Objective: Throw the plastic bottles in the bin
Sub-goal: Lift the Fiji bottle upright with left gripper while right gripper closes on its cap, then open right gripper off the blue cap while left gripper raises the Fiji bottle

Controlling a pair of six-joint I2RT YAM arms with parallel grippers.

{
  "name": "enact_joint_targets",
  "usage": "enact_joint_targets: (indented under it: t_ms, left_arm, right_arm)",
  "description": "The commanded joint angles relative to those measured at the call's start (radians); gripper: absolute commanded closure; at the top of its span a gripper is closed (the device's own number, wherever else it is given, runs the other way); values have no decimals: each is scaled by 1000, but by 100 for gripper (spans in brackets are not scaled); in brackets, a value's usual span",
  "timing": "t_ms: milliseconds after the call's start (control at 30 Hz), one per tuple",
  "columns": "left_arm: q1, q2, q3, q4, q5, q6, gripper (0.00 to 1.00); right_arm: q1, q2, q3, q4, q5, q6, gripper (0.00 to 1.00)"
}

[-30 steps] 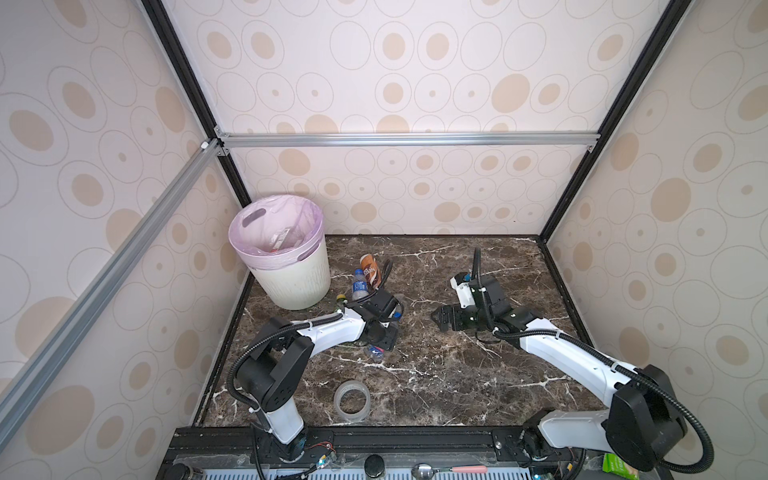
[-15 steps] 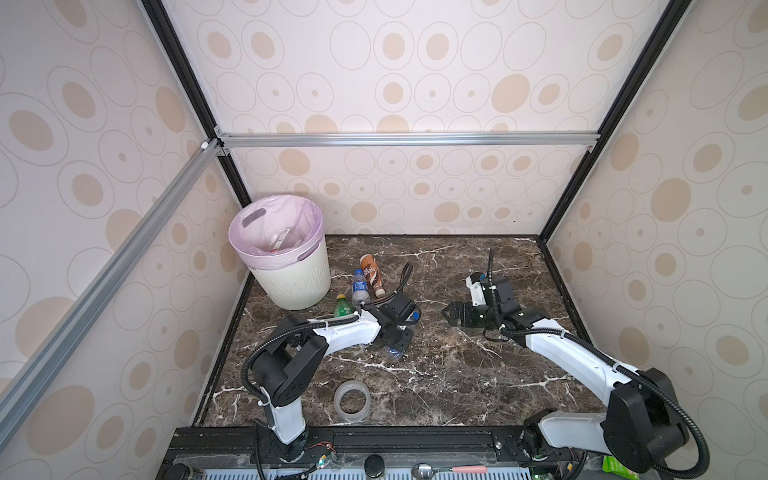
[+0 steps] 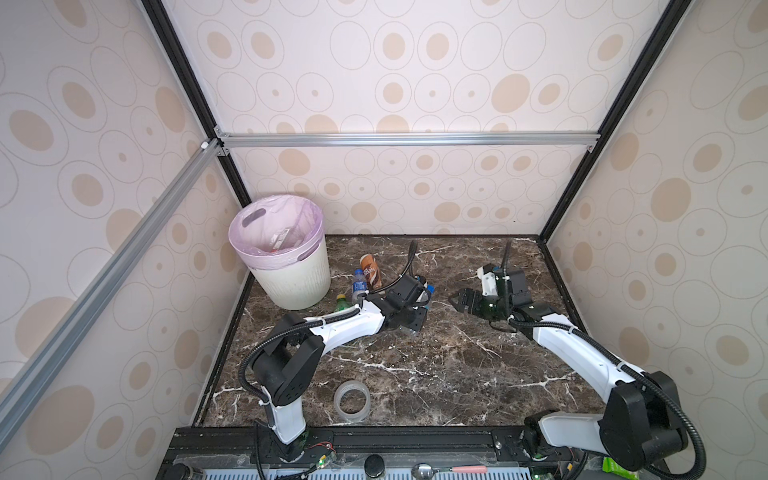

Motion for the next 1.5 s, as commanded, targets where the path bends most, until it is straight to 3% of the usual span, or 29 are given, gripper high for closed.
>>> enact_joint_targets:
  t_ms: [0, 200, 733, 933, 1200, 1467]
  left_arm:
    - [-15, 10, 62, 55, -3, -3, 52]
    - [-21, -16, 62, 85, -16, 6, 52]
    - [-36, -53, 18, 165, 4, -24, 52]
    - [-39, -36, 41, 155, -9, -15, 50]
    - [-39, -25, 58, 153, -18, -15, 41]
    - [-39, -11, 67, 160, -10, -20, 40]
  right_arm:
    - [-1, 33, 82, 30, -54, 41, 8]
    - [-1, 87, 158, 60, -68, 70, 12]
    - [-1, 247, 223, 207, -163, 193, 36]
    - [5, 300, 237, 248, -182, 226, 49]
    - [7, 306, 240, 248, -166, 222, 77]
    - [5, 285, 242, 233, -141, 211, 85]
